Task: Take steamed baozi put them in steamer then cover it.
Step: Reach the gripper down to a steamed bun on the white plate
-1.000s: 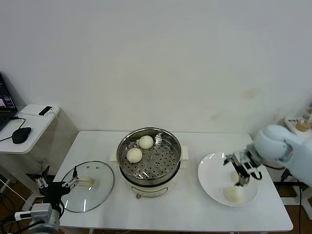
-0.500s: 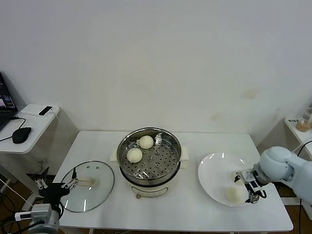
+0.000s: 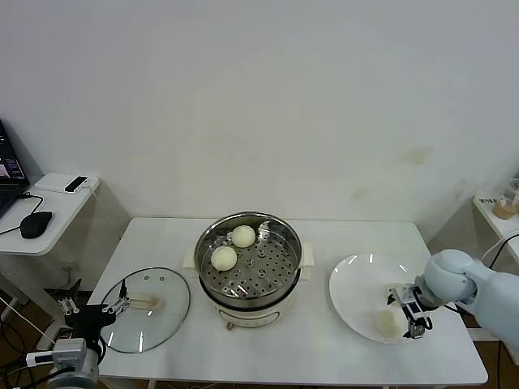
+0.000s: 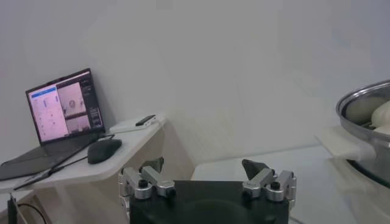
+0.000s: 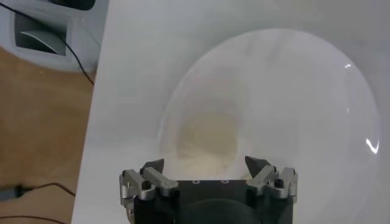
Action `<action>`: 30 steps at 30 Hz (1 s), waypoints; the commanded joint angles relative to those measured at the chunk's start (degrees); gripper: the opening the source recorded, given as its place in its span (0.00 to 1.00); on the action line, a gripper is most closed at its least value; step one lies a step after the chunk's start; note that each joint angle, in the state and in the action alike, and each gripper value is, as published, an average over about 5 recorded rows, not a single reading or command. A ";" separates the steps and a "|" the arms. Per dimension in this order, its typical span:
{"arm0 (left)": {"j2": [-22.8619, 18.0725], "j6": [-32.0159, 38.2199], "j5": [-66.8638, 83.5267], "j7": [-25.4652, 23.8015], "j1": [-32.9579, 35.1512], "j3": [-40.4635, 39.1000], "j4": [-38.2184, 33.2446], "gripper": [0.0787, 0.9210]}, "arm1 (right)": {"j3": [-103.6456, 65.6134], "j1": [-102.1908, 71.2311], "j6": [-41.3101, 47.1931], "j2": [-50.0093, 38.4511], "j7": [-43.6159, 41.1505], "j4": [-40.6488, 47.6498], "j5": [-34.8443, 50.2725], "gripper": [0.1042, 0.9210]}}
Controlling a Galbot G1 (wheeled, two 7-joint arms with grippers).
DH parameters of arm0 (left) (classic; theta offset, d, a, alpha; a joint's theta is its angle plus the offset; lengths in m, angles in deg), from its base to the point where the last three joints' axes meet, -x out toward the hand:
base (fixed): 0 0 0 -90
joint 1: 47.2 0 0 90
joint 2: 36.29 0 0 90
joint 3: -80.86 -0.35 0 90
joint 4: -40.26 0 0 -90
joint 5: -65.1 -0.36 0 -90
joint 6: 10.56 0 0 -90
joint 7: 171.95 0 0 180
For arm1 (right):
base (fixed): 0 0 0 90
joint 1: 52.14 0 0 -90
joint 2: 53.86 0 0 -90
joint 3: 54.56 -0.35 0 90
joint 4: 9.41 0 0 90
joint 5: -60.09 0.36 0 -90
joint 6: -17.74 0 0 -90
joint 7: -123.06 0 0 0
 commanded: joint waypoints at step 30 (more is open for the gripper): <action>-0.11 -0.11 -0.39 0.07 -0.47 -0.59 -0.31 0.88 | 1.72 12.87 -0.52 2.15 -6.54 2.96 6.01 0.57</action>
